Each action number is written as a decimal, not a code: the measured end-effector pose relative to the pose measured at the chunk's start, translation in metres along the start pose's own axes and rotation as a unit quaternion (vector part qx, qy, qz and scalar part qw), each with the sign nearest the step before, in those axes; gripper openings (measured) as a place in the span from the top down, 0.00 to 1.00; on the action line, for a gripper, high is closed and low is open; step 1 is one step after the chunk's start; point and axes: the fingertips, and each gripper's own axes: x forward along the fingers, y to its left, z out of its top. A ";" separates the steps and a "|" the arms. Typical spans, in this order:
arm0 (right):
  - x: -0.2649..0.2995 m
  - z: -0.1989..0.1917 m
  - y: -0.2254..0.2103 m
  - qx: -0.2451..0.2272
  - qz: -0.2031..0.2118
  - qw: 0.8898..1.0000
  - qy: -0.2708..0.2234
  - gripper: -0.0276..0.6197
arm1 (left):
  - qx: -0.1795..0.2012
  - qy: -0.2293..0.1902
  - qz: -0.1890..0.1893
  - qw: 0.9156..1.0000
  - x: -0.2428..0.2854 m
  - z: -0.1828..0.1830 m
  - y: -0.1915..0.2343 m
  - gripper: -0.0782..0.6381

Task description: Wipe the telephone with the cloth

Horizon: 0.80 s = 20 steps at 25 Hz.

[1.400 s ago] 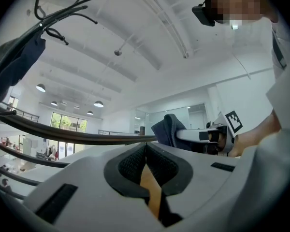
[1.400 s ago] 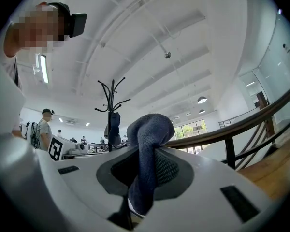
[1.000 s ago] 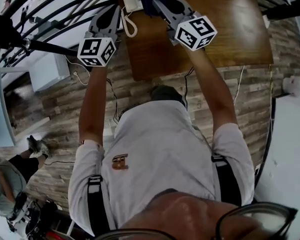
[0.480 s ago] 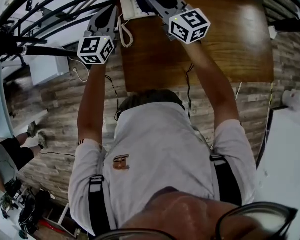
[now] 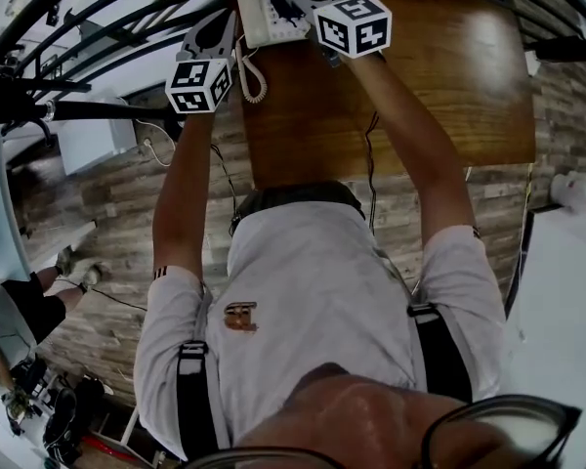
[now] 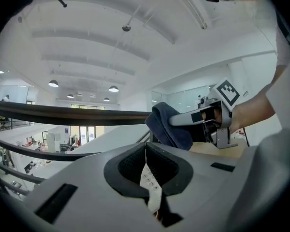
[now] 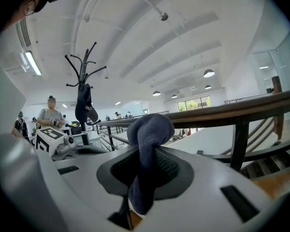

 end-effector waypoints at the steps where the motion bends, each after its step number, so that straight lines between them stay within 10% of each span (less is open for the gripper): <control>1: 0.006 -0.003 -0.002 0.001 -0.004 1.000 0.011 0.83 | -0.001 0.003 0.000 1.000 0.002 -0.003 0.005 0.87; 15: 0.083 -0.045 -0.021 0.018 -0.017 0.992 0.121 0.83 | -0.055 0.085 -0.002 0.995 0.042 -0.047 0.049 0.85; 20: 0.105 -0.046 -0.040 0.012 -0.020 0.986 0.167 0.83 | -0.095 0.127 0.014 0.987 0.063 -0.063 0.057 0.71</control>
